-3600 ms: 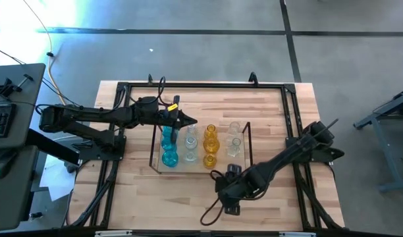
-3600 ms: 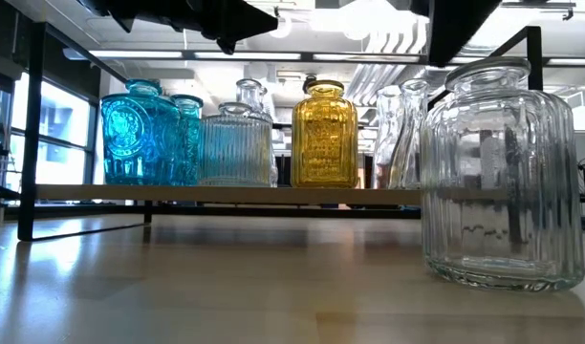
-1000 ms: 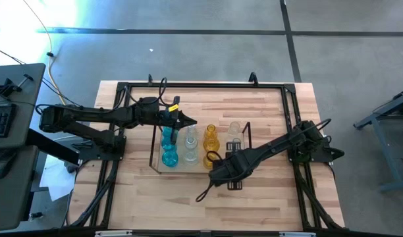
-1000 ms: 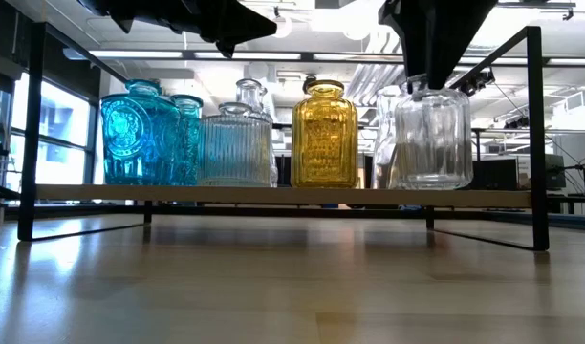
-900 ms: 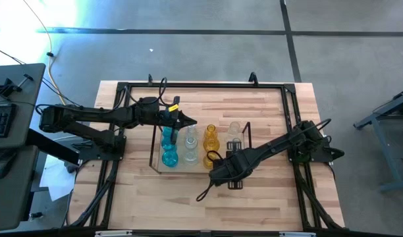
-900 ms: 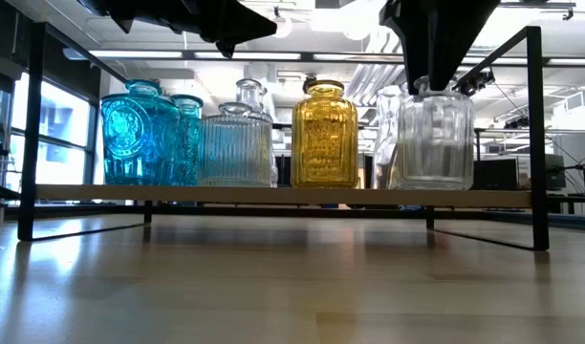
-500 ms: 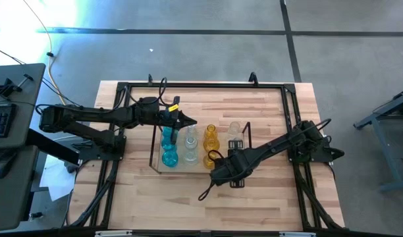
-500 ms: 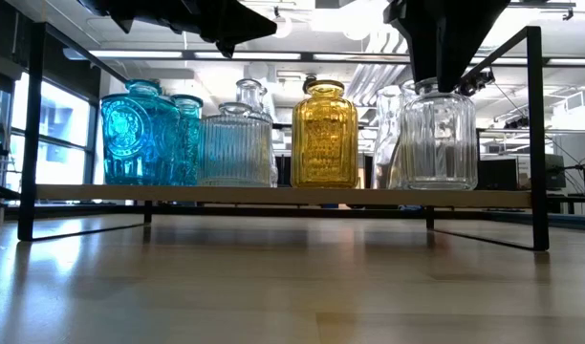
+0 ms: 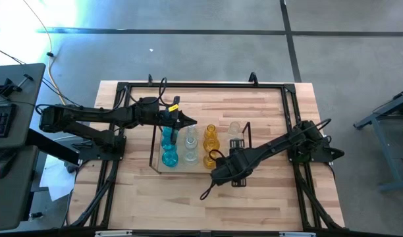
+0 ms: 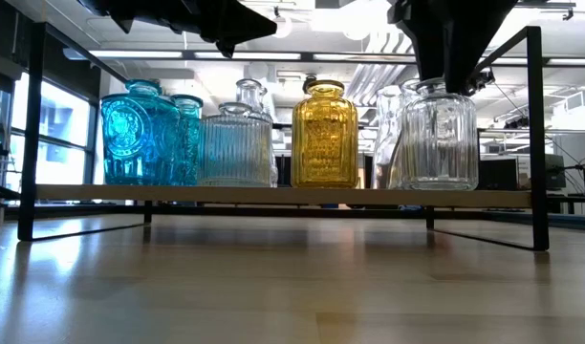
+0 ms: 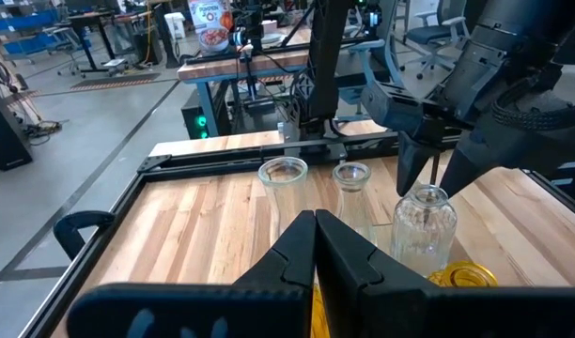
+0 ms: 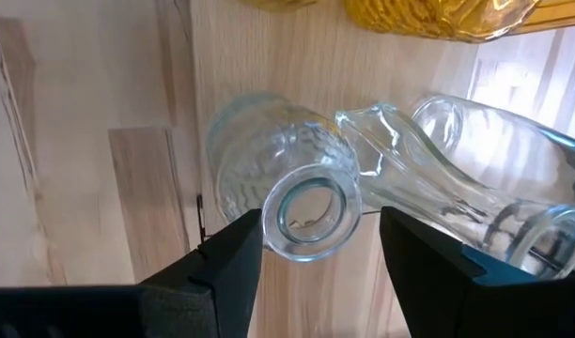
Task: Sort vases onto shelf
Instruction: Put the transparent vase on the shelf, then return to Home Position
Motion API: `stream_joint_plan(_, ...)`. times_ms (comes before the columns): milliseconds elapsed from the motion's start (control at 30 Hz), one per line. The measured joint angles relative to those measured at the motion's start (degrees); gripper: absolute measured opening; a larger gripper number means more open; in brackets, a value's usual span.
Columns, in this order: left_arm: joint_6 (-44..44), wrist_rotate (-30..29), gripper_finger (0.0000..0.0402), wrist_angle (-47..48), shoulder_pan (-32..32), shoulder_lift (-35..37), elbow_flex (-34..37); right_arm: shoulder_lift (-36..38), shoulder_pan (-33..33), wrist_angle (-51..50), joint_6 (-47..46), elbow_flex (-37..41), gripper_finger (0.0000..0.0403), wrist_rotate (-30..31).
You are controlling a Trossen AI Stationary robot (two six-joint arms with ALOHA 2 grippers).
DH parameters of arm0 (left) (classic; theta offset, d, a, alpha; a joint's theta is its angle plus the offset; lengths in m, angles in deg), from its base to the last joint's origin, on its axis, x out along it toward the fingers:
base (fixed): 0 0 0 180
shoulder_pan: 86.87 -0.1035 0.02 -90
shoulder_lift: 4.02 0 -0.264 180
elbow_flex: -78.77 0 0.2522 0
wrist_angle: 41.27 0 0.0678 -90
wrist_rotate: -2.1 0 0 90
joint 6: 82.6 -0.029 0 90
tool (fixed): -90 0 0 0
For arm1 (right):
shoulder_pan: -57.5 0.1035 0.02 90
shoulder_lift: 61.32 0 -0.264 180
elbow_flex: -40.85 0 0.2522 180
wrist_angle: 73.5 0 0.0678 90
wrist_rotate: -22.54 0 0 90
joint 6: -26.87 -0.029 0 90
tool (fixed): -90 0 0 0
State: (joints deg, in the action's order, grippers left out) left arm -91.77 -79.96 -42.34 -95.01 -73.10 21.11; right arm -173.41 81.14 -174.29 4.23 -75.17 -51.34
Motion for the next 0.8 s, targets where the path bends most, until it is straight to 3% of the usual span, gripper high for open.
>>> stream_joint_plan(333,0.0,0.0,0.0,0.0,0.0,0.55,0.0,2.46,0.3,-0.16,0.4,-0.06,0.0197,0.49)
stream_joint_plan(600,0.0,0.0,0.0,0.6,0.0,5.09,-0.04,6.1,1.8,4.36,2.01,-0.09,0.0195,2.66)
stream_joint_plan(800,-0.16,0.0,0.0,6.15,0.0,10.51,-0.04,8.89,2.03,6.6,3.76,-0.09,0.0142,3.64)
